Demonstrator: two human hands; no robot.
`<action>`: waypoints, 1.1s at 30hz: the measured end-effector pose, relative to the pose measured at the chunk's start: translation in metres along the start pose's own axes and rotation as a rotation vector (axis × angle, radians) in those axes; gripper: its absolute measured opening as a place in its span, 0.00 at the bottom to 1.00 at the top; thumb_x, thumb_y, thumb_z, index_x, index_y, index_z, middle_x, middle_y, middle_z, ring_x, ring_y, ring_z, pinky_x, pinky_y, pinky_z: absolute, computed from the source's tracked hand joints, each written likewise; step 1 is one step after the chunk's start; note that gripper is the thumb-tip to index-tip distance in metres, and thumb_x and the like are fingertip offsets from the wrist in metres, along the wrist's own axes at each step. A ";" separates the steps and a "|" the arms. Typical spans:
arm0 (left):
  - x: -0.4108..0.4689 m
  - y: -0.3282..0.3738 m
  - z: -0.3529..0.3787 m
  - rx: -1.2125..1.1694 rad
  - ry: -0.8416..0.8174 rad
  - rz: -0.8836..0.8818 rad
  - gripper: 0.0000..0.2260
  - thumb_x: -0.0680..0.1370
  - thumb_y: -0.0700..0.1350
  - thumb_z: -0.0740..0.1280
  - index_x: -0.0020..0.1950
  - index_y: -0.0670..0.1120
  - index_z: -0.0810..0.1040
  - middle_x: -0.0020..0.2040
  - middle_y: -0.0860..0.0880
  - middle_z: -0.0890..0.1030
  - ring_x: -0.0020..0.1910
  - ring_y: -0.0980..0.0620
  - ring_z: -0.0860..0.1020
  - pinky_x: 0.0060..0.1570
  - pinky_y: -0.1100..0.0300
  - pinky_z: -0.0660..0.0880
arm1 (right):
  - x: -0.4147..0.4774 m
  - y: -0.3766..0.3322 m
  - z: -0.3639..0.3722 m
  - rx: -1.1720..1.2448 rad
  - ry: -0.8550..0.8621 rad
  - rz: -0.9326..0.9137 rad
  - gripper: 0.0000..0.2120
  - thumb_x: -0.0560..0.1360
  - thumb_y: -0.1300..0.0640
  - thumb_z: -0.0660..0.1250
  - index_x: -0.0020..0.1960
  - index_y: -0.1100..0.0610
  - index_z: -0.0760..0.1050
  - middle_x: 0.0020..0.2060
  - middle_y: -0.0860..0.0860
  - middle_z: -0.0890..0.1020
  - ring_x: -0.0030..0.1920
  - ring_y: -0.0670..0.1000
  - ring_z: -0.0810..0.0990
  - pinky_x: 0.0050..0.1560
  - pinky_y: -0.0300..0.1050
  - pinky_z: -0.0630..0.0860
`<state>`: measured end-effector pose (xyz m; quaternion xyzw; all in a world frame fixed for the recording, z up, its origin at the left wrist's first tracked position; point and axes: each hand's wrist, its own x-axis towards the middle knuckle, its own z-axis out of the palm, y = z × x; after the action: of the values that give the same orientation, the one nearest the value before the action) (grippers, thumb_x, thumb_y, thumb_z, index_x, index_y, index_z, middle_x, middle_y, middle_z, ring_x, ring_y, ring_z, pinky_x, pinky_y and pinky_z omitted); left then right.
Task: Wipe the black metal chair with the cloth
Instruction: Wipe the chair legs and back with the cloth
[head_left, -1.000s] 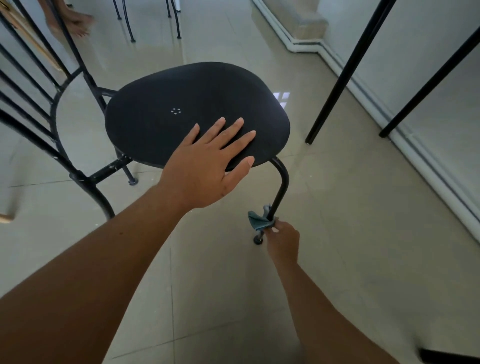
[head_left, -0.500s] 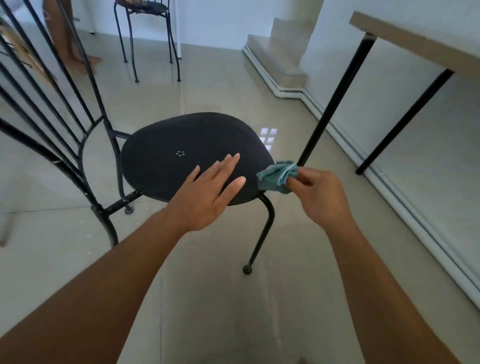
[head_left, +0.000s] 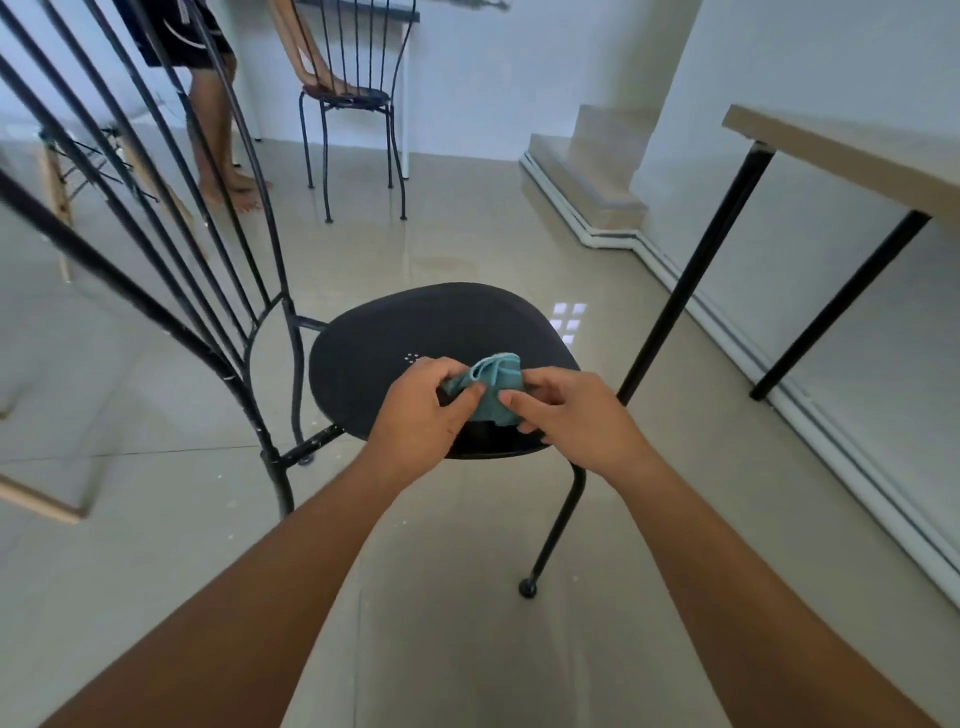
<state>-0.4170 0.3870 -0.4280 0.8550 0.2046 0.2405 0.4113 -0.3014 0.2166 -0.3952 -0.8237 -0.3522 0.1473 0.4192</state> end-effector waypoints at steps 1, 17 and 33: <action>0.001 -0.001 -0.005 0.001 0.025 -0.051 0.07 0.83 0.54 0.69 0.55 0.51 0.81 0.48 0.54 0.81 0.46 0.56 0.80 0.43 0.61 0.75 | 0.003 0.000 0.002 -0.008 0.006 -0.003 0.06 0.82 0.45 0.72 0.57 0.42 0.85 0.44 0.41 0.89 0.44 0.42 0.88 0.47 0.42 0.84; -0.015 -0.018 -0.058 0.565 -0.082 0.094 0.25 0.85 0.59 0.58 0.82 0.56 0.61 0.80 0.52 0.66 0.81 0.48 0.62 0.75 0.46 0.68 | 0.055 0.016 0.054 -0.218 0.121 -0.216 0.14 0.87 0.54 0.63 0.70 0.51 0.80 0.66 0.48 0.82 0.66 0.47 0.79 0.70 0.46 0.75; -0.048 -0.053 -0.034 0.884 -0.150 0.201 0.29 0.86 0.65 0.50 0.86 0.59 0.48 0.86 0.56 0.50 0.85 0.51 0.50 0.83 0.46 0.53 | 0.093 0.025 0.066 -0.351 -0.079 -0.284 0.19 0.88 0.49 0.59 0.76 0.52 0.76 0.79 0.53 0.74 0.82 0.53 0.67 0.82 0.61 0.63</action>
<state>-0.4830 0.4123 -0.4636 0.9791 0.1733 0.1065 -0.0046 -0.2595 0.3103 -0.4504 -0.8198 -0.5008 0.0557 0.2719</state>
